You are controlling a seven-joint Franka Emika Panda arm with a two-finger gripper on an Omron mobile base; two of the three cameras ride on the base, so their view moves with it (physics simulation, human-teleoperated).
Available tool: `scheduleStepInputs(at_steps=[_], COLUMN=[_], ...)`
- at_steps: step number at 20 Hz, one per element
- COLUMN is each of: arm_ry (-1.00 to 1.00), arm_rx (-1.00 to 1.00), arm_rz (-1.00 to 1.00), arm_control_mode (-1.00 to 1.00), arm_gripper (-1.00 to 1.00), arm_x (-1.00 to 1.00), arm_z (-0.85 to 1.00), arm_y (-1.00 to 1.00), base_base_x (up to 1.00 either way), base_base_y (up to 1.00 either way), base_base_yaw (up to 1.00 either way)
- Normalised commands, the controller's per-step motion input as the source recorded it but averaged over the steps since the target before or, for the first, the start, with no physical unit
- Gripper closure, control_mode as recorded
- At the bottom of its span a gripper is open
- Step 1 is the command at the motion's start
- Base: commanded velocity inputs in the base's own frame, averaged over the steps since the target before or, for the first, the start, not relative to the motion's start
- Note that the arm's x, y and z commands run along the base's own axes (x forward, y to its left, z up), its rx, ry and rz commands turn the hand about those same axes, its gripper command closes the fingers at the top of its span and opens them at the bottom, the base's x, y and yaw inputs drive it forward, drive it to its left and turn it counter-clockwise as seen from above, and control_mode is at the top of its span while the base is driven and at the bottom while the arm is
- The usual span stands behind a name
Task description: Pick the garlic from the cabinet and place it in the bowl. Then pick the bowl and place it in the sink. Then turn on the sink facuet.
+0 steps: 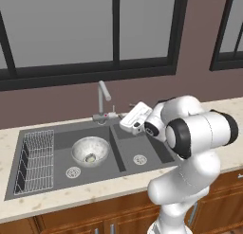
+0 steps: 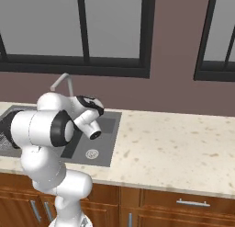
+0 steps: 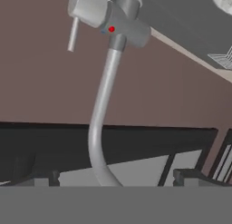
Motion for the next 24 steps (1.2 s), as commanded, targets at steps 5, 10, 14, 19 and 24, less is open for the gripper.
scheduleStepInputs(at_steps=[5, 10, 14, 19, 24], arm_ry=[0.11, 0.17, 0.17, 0.15, 0.13], arm_rx=[0.00, 0.00, 0.00, 0.00, 0.00], arm_rz=[-0.02, -0.01, -0.02, -0.02, -0.07], arm_control_mode=[-1.00, -1.00, -1.00, -1.00, -1.00], arm_gripper=[-1.00, -1.00, -1.00, -1.00, -1.00], arm_x=[0.69, 0.68, 0.66, 0.45, 0.56], arm_z=[-0.10, -0.27, -0.23, -0.32, -0.24], arm_y=[0.00, 0.01, 0.09, 0.20, 0.11], base_base_x=[0.00, 0.00, 0.00, 0.00, 0.00], base_base_y=[0.00, 0.00, 0.00, 0.00, 0.00], base_base_yaw=[0.00, 0.00, 0.00, 0.00, 0.00])
